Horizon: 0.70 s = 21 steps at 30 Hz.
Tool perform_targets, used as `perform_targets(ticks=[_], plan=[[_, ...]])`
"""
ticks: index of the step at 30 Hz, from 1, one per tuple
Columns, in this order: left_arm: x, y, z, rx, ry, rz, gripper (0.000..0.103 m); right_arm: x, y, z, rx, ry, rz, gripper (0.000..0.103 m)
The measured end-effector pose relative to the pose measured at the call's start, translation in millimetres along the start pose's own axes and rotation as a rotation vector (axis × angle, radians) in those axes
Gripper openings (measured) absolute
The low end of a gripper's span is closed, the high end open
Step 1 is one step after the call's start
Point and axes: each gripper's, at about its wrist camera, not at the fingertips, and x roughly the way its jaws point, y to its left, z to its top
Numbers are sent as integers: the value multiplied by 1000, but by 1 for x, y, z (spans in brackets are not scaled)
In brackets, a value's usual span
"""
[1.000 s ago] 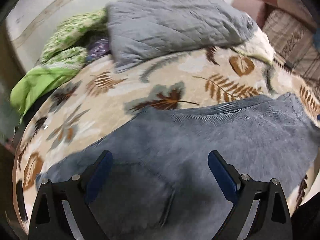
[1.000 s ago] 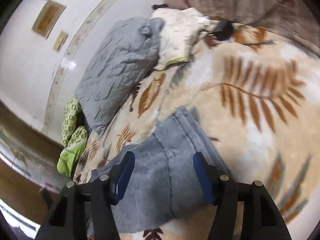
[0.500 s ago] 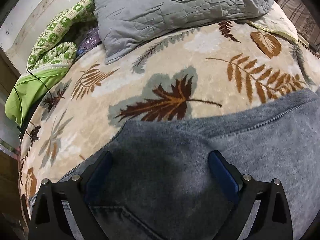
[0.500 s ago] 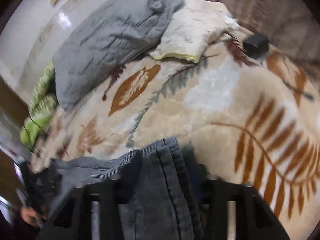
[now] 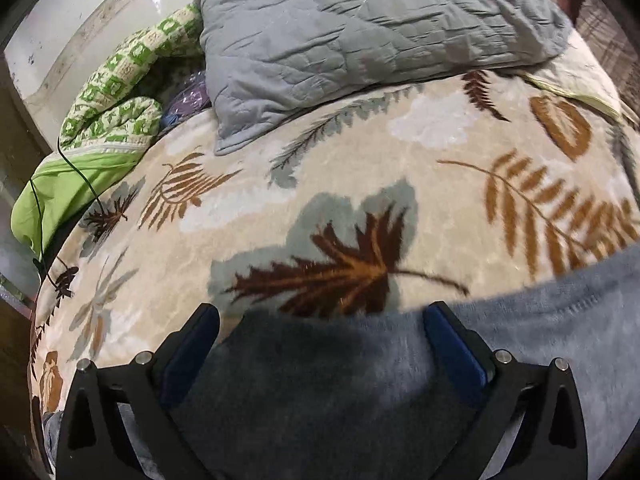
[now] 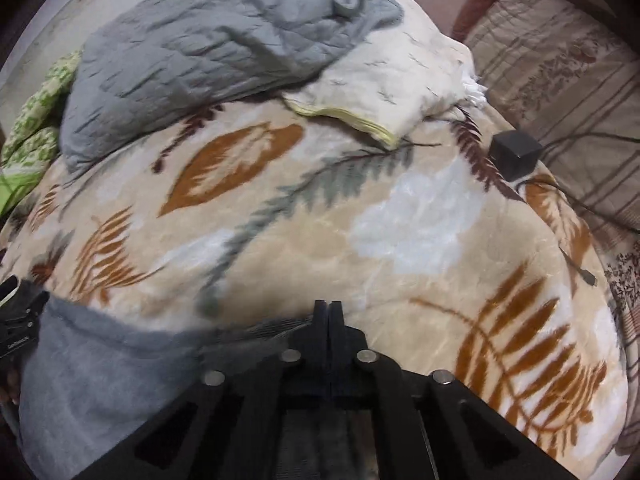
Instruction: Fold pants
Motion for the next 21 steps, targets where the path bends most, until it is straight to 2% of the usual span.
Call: perform_targets(ticks=[2, 5, 9, 10, 12, 18, 21], plan=[[4, 2, 1, -14, 4, -6, 103, 10, -11, 0, 34, 17, 13, 0], [4, 5, 1, -34, 3, -24, 103, 5, -21, 1, 76, -23, 58, 0], [-6, 14, -3, -71, -13, -70, 102, -28, -46, -1, 210, -113, 163, 1], [-8, 17, -4, -82, -11, -86, 101, -41, -49, -5, 219, -136, 192, 1], [-16, 23, -6, -102, -6, -122, 101, -57, -45, -12, 186, -154, 198, 1], [-63, 32, -28, -104, -37, -209, 101, -79, -41, -40, 176, -115, 234, 1], [-92, 30, -50, -62, -52, -266, 101, -90, -55, -58, 238, -115, 253, 1]])
